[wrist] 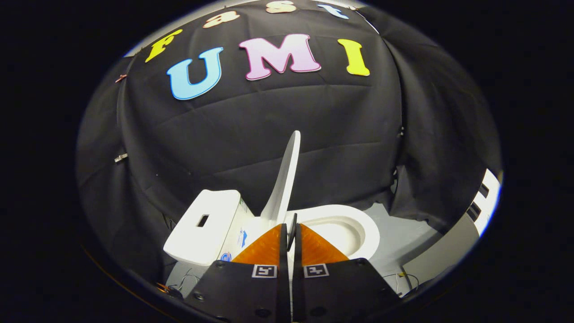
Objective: Open the toilet lid.
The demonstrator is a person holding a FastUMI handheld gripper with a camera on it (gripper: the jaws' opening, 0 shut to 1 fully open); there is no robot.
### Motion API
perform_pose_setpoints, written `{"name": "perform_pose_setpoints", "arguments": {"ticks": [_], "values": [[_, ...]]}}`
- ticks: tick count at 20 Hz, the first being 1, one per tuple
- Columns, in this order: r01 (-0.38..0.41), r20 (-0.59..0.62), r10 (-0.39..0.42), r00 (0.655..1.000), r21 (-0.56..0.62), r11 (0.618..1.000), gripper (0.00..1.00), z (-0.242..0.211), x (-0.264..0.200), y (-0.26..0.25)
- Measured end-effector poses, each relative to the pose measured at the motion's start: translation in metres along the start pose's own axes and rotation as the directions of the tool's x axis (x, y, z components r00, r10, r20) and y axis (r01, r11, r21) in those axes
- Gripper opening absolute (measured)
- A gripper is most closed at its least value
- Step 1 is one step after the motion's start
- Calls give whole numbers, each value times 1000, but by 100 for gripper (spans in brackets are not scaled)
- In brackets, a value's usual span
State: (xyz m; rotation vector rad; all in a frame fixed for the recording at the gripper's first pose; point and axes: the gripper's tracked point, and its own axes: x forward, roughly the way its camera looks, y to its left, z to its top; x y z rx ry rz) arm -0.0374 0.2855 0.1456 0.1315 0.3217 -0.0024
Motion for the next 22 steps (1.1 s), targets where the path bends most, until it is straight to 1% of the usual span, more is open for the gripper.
{"name": "perform_pose_setpoints", "arguments": {"ticks": [3,7,10,13,16,17,19,22], "values": [[21,13,-21,1000,-36,999,7,0,-7,23],[-16,24,18,1000,-82,996,7,2,-14,69],[-14,33,18,999,-121,993,7,-1,-16,96],[-33,24,37,999,-150,988,7,-11,-22,128],[-18,19,22,1000,-187,982,8,-21,-27,151],[-9,38,17,999,-200,980,7,-19,-26,158],[-8,50,19,999,-206,978,7,-25,-28,175],[-15,73,34,997,-249,968,7,-33,-31,197]]}}
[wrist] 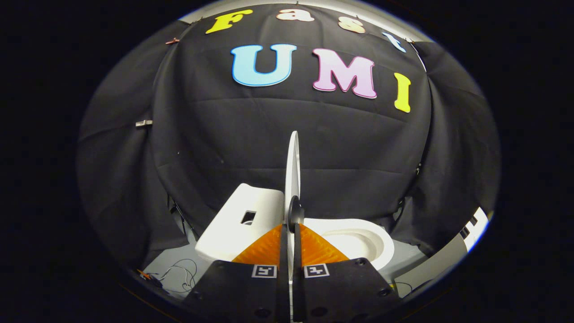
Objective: Open the toilet lid.
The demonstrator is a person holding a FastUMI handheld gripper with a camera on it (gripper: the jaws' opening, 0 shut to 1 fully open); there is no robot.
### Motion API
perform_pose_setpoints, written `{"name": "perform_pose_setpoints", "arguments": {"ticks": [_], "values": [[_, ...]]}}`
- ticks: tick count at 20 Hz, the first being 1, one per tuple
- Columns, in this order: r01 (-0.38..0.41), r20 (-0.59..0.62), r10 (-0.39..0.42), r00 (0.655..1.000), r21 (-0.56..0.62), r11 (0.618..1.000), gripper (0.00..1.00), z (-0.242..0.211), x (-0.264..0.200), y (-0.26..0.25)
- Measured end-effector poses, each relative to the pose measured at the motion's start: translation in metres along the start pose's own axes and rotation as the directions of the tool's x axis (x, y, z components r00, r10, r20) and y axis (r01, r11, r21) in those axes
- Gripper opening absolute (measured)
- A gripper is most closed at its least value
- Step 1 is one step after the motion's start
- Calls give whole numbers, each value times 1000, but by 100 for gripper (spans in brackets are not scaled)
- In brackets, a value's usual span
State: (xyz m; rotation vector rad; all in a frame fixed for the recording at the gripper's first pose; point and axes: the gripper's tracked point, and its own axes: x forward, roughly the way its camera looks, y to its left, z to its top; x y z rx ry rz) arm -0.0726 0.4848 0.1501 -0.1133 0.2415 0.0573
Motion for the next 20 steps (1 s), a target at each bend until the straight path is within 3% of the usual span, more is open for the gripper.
{"name": "perform_pose_setpoints", "arguments": {"ticks": [14,15,18,20], "values": [[-48,23,49,999,-47,998,13,-6,-5,35],[-59,18,60,998,-43,997,19,-8,-4,37],[-92,0,93,996,-76,993,68,-14,-5,43],[-76,29,79,996,-105,992,100,-9,-5,37]]}}
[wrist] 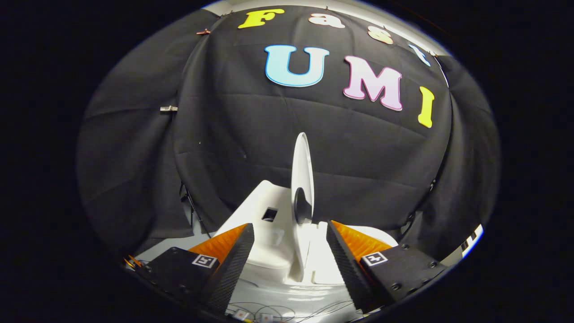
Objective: Open the toilet lid.
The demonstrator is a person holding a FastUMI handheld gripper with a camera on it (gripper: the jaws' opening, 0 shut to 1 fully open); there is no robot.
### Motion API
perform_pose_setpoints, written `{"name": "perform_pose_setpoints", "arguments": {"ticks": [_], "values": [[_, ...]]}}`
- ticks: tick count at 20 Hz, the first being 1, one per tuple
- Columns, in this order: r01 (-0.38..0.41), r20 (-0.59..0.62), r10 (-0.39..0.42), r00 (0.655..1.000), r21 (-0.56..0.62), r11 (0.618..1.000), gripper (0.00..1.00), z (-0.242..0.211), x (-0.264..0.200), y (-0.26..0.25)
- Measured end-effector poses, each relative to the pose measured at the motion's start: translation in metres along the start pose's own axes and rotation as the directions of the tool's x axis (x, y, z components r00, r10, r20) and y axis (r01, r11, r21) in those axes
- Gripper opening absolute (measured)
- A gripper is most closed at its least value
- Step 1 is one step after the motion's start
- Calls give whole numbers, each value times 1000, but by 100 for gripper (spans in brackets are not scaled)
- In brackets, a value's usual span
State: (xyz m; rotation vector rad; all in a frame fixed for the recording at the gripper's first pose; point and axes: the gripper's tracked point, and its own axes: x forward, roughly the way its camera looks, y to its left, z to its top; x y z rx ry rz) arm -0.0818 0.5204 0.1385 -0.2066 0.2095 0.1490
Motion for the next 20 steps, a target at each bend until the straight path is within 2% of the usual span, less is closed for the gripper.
{"name": "perform_pose_setpoints", "arguments": {"ticks": [10,13,20], "values": [[-37,13,36,999,34,999,99,8,-13,-4],[-79,16,78,997,80,994,99,16,-24,-7],[-132,70,126,990,86,988,99,37,-50,-46]]}}
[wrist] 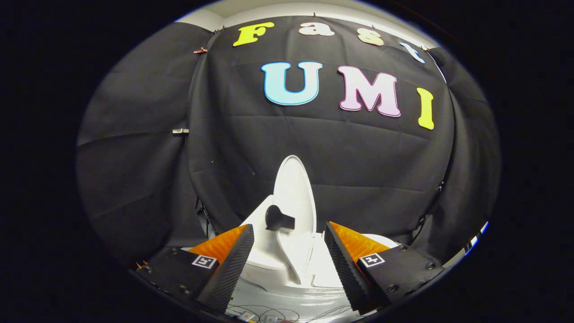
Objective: Open the toilet lid.
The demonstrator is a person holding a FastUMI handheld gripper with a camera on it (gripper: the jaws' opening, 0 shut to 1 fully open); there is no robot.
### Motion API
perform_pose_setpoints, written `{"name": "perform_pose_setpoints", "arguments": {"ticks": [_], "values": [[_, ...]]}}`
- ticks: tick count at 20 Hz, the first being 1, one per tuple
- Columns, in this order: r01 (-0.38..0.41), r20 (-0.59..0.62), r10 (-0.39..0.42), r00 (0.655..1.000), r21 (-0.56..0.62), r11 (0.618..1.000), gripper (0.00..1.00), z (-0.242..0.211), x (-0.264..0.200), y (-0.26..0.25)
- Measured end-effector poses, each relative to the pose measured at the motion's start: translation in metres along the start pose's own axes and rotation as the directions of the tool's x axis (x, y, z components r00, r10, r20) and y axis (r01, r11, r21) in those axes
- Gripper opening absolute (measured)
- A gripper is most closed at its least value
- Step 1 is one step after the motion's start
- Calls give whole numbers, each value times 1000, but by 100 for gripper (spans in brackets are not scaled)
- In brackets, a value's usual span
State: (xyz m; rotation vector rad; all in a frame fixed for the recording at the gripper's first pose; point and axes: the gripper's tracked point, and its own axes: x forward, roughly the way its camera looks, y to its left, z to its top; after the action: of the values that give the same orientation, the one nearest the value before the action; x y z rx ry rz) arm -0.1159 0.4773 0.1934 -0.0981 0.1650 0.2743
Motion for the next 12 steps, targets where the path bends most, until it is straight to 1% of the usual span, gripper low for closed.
{"name": "perform_pose_setpoints", "arguments": {"ticks": [4,7,9,12], "values": [[10,66,-9,998,-20,1000,99,16,-11,-52],[16,100,-17,995,11,1000,99,22,-15,-103],[48,147,-49,988,10,999,99,26,-18,-146],[95,177,-94,980,2,995,99,14,-22,-203]]}}
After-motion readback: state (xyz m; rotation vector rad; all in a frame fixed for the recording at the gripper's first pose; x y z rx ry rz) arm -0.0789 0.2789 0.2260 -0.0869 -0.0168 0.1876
